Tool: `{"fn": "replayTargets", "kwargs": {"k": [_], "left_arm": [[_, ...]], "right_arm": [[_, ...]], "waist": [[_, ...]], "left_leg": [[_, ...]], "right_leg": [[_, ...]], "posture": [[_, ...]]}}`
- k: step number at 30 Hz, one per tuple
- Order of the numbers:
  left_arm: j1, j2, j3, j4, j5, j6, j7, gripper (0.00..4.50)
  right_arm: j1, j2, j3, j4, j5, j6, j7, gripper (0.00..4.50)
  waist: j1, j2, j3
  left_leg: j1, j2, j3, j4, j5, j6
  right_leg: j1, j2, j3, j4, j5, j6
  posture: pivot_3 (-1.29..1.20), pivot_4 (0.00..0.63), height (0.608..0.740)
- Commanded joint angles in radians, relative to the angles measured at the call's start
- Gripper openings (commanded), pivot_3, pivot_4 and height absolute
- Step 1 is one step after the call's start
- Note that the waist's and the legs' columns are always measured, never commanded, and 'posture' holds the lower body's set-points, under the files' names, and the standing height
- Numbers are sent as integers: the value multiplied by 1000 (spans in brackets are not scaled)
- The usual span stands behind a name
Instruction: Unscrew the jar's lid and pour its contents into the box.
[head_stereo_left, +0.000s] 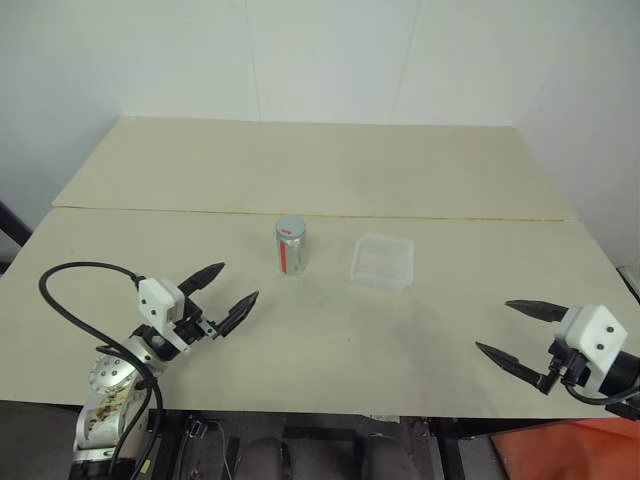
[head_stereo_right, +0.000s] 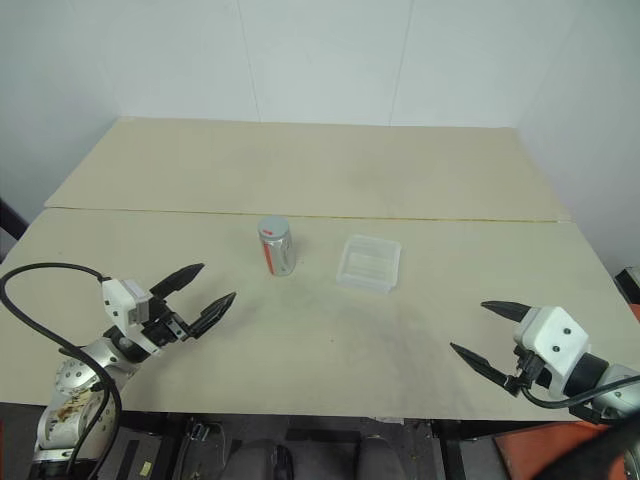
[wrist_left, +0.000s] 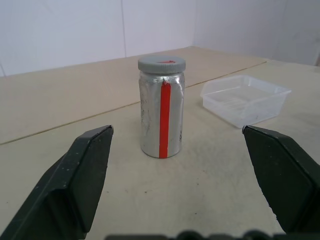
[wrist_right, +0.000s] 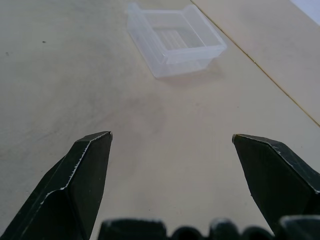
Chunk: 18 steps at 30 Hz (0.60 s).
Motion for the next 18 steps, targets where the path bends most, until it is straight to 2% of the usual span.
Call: {"fn": "replayTargets", "kwargs": {"k": [1,14,18], "left_arm": [[-5,1,-1,-22,-2,-9,2,4500],[-31,-2,-21,-52,-4,26,34,4500],[-103,-44,-82,9,79,-7,83,4500]], "right_arm": [[0,4,-5,-12,2,-30,-4,4486],[0,3,-5,-24,5,-23,-12,4486],[-15,7,20,-27,1,-21,-23,4486]], "waist": [[0,0,0],[0,0,0],[3,0,0]], "left_leg": [[0,0,0,0,0,0],[0,0,0,0,0,0],[0,-1,0,1,0,0]], "right_leg": [[0,0,0,0,0,0],[0,0,0,0,0,0],[0,0,0,0,0,0]], "posture": [[0,150,740],[0,150,740],[0,150,740]]}}
